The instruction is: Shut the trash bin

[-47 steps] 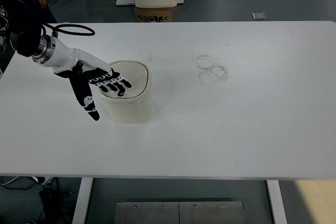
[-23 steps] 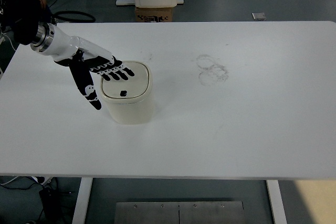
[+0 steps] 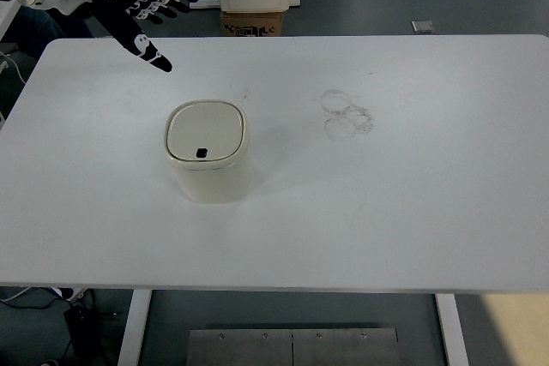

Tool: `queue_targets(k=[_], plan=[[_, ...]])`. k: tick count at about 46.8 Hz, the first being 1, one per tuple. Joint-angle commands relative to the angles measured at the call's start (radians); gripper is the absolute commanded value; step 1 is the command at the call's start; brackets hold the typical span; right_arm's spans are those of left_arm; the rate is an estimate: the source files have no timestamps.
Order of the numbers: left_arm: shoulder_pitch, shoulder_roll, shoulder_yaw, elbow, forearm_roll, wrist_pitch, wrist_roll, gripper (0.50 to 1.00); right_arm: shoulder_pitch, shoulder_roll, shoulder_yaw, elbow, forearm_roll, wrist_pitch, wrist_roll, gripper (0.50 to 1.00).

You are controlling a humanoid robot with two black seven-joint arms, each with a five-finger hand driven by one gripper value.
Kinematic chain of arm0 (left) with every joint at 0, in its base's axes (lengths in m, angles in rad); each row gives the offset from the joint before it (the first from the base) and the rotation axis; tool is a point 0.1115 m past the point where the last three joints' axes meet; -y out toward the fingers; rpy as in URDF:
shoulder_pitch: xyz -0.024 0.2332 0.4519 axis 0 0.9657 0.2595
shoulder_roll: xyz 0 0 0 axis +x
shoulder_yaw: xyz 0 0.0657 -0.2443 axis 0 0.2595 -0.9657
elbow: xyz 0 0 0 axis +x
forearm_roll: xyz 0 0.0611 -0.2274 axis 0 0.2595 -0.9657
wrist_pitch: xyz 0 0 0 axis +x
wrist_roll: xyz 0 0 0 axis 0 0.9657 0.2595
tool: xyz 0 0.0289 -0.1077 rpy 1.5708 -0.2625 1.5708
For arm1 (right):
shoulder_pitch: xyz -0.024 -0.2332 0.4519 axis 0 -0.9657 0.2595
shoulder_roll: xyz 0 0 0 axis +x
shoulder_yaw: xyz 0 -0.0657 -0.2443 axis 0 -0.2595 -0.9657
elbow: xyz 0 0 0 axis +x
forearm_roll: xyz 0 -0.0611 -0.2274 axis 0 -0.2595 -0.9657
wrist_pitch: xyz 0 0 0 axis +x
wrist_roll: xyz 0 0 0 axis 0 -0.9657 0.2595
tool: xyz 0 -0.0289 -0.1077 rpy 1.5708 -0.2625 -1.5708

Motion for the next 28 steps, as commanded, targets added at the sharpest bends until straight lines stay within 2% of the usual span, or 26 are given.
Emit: queue_targets(k=[1,8,13,20,28], plan=[[0.029,-0.005,-0.052,0.031,-0.044,0.024,0.0,1.0,0.001,0.0,0.0,0.0,0.0,0.0,0.0,0.991],[0.098,-0.02,-0.153,0.098,-0.129,0.059,-0.005,1.0,-0.001,0.0,0.0,0.0,0.0,0.0,0.0,0.991],[0.184,-0.045,-0.244,0.174,-0.207,0.082,-0.033,1.0,0.001,0.0,0.0,0.0,0.0,0.0,0.0,0.991],[0.348,-0.072,-0.4,0.299,-0.29,0.094,-0.086,1.0,0.001,0.0,0.0,0.0,0.0,0.0,0.0,0.991],[0.552,-0.118,-0.564,0.41,-0.359,0.102,-0.094,1.0,0.001,0.0,0.001,0.0,0.0,0.0,0.0,0.991]])
